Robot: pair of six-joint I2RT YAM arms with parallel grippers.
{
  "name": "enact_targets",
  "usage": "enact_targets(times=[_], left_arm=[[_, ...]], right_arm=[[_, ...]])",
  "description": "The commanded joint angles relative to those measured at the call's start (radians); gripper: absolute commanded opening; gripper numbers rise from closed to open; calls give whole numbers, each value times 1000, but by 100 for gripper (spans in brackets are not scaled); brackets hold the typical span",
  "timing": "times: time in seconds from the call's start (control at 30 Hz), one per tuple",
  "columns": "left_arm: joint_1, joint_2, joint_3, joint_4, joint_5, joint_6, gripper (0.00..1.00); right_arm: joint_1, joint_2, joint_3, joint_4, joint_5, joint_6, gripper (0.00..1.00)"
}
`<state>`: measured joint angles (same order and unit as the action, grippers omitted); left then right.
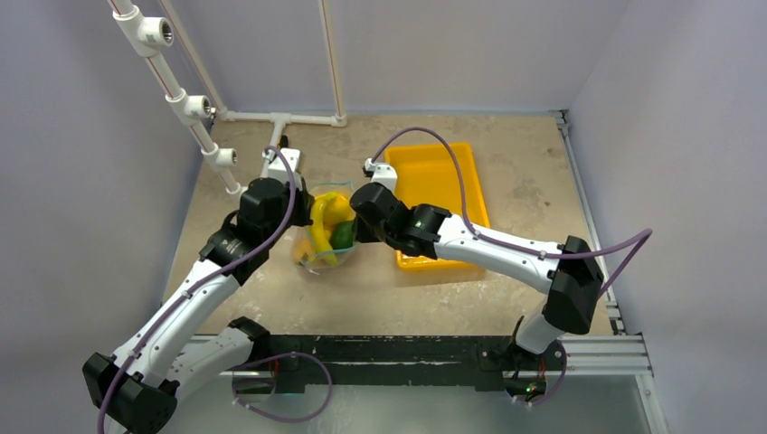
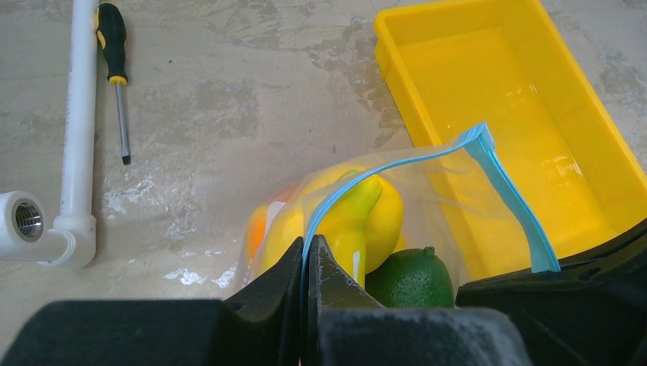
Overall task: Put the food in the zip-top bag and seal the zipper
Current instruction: Adjust the zipper food storage bag at the center of the board.
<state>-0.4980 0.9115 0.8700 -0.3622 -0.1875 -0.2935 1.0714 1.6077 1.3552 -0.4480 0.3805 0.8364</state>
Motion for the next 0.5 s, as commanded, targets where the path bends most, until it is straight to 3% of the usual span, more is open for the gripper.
enact_targets(times=[0.0, 0.23, 0.47], left_arm=[[-1, -18, 48, -14, 22, 4, 0], [-1, -4, 142, -124, 82, -2, 0], [-2, 30, 141, -163, 212, -51, 0]], right_arm=[[2, -51, 89, 59, 28, -65, 0], [2, -19, 159, 69, 22, -121, 0], [2, 36, 202, 88, 2, -163, 0]])
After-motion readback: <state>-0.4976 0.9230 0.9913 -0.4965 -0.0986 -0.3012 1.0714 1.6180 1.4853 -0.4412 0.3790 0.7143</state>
